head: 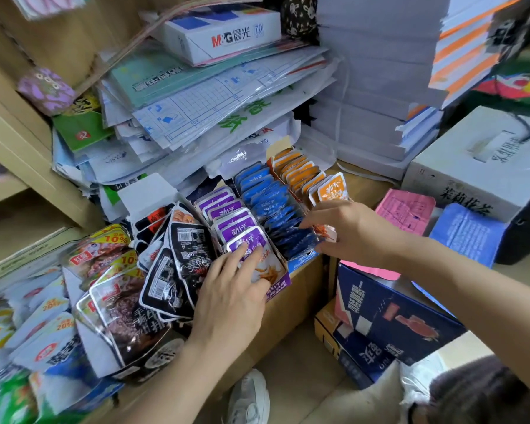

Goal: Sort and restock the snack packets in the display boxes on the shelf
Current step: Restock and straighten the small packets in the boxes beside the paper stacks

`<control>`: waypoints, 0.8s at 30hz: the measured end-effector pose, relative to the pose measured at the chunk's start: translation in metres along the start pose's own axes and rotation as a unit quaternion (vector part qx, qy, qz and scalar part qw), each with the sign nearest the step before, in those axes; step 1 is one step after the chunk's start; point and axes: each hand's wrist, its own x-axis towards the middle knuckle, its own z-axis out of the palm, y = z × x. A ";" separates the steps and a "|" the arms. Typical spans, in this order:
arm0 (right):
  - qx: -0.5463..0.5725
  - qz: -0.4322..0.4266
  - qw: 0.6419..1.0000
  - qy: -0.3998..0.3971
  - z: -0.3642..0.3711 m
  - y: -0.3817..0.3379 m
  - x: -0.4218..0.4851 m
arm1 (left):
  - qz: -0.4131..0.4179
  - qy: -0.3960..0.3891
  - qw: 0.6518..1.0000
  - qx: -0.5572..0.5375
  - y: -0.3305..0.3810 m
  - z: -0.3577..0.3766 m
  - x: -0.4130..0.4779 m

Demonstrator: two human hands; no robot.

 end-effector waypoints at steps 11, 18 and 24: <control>-0.057 -0.057 0.990 0.113 0.022 -0.011 -0.012 | -0.021 0.041 0.999 -0.009 0.008 0.008 -0.006; -0.062 -0.070 0.991 0.097 0.039 0.004 -0.013 | -0.029 0.059 0.997 -0.027 0.007 0.016 -0.009; -0.072 -0.028 0.993 0.094 0.046 -0.006 -0.019 | -0.034 0.076 0.996 -0.020 0.010 0.016 -0.012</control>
